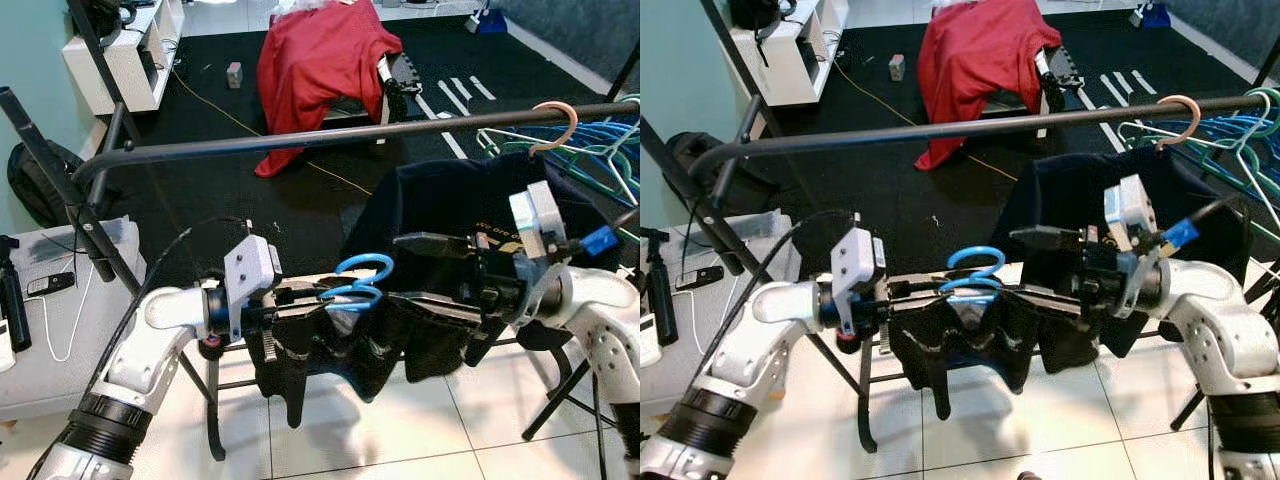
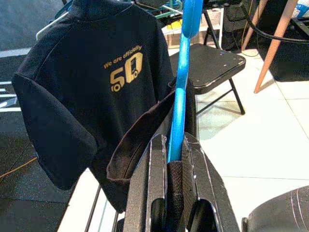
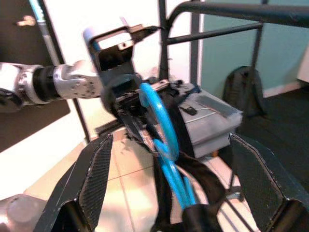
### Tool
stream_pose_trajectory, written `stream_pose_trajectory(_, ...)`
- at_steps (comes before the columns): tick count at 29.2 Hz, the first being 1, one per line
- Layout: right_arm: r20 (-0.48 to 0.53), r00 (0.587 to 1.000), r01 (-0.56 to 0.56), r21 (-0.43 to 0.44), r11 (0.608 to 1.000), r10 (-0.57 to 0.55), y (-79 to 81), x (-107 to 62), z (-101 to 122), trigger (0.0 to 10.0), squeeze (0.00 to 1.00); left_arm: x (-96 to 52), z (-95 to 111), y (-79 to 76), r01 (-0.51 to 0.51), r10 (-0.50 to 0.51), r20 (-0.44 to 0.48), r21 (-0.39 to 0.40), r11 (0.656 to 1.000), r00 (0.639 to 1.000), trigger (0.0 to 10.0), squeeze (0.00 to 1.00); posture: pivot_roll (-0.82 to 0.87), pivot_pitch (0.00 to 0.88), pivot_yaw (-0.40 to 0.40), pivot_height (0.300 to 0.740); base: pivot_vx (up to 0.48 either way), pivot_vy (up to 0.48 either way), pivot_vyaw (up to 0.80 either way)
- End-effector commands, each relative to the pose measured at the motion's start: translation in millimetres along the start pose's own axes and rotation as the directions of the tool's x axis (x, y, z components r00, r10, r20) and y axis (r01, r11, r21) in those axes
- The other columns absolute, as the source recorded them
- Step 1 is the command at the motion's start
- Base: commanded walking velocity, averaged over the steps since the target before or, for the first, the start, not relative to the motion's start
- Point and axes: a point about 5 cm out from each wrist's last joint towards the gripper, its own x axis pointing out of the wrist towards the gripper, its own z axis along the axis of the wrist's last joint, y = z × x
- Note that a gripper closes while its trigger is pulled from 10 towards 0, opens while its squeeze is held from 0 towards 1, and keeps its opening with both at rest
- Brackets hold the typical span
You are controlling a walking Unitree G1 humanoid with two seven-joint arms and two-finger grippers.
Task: Hang hanger
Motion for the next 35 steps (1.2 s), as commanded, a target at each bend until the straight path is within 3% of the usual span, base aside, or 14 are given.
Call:
stream_pose_trajectory(1,-0.018,0.998,-0.053,-0.015,0.999,0.052,6.0,4.9,1.8,10.0,0.0,-2.3,1.8,-2.2,0.02,-0.02,-0.001,0.005,1.0,1.0,0.0,0.0,-0.11,0.15,0.032,0.74,0.0,0.0,0.0)
stream_pose_trajectory(13,-0.06,0.991,-0.119,-0.025,0.993,0.117,9.0,14.0,0.0,10.0,0.0,-0.1,0.7,-7.5,0.059,-0.059,-0.018,0.009,0.998,0.998,0.0,0.0,-0.1,0.135,0.025,0.74,0.0,0.0,0.0)
stream_pose_trajectory(14,-0.053,0.992,-0.114,-0.021,0.993,0.113,7.5,15.9,-0.6,4.9,0.0,0.3,0.9,-8.0,0.065,-0.064,-0.018,0.009,0.998,0.998,0.0,0.0,-0.1,0.134,0.025,0.74,0.0,0.0,0.0)
stream_pose_trajectory(18,-0.047,0.993,-0.111,-0.018,0.994,0.11,6.4,17.0,-0.8,4.9,0.0,0.5,1.0,-8.3,0.068,-0.068,-0.018,0.01,0.998,0.998,0.0,0.0,-0.1,0.134,0.025,0.74,0.0,0.0,0.0)
stream_pose_trajectory(19,-0.04,0.994,-0.104,-0.015,0.994,0.103,5.1,17.8,-1.3,0.0,0.0,0.4,0.9,-8.7,0.075,-0.075,-0.022,0.01,0.997,0.997,0.0,0.0,-0.1,0.13,0.024,0.74,0.0,0.0,0.0)
stream_pose_trajectory(35,-0.037,0.993,-0.114,-0.018,0.993,0.113,1.9,20.1,-1.4,0.0,0.0,-0.6,-0.9,-9.7,0.092,-0.091,-0.039,0.006,0.996,0.995,0.0,0.0,-0.1,0.142,0.022,0.74,0.0,0.0,0.0)
